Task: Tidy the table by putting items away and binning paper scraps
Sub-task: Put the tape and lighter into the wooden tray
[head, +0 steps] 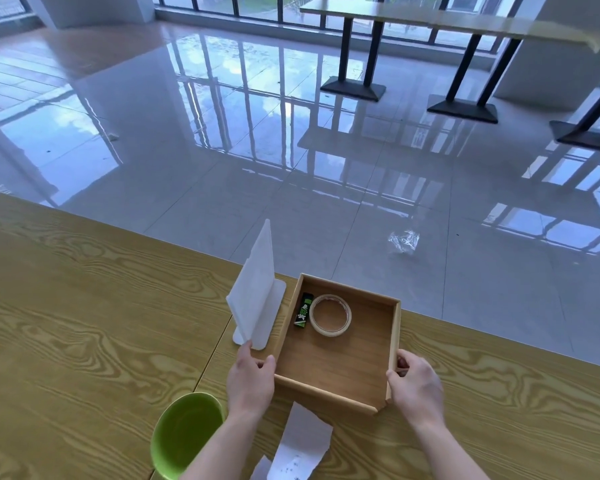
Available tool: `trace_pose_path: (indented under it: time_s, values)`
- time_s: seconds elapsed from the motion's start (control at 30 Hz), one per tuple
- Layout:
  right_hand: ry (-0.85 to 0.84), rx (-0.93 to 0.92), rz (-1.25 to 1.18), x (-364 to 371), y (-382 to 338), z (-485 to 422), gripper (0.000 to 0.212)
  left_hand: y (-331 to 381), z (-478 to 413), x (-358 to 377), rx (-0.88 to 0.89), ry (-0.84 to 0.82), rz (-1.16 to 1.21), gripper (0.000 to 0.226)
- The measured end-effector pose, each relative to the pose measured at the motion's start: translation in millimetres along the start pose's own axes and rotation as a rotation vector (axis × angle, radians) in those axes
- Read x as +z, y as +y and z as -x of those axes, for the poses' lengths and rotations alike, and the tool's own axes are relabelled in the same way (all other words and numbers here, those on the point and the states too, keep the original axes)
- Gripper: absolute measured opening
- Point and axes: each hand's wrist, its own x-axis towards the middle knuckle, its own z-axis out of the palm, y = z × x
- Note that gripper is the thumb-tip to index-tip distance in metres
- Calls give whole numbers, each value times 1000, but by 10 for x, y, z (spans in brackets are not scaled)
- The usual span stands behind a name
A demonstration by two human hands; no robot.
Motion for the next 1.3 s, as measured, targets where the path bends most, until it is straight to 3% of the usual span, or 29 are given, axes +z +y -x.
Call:
trace_pose_path:
  time_s: [0.47,0.6,0.7,0.83,0.97,1.07,1.3]
  values:
    - [5,-8,3,27,-3,14,35,-28,-8,-22,20,-34,-27,66]
    - [11,-13,9,30,6,11,36,-44,6,-16,52,-40,-46,52]
    - [9,-14,10,29,10,4,38,-10,18,-61,83,94,-47,23]
    - [14,-19,8,31,20,3,39,132,-68,-231,-2,362,110,36]
    - [14,-13,4,29,18,0,40,218,-259,-343,190,362,-75,20]
    - [15,-15,9,36,12,4,40,239,-319,-350,280,358,-201,25]
    - [16,-20,15,44,19,-5,40,266,-306,-321,281,349,-175,23]
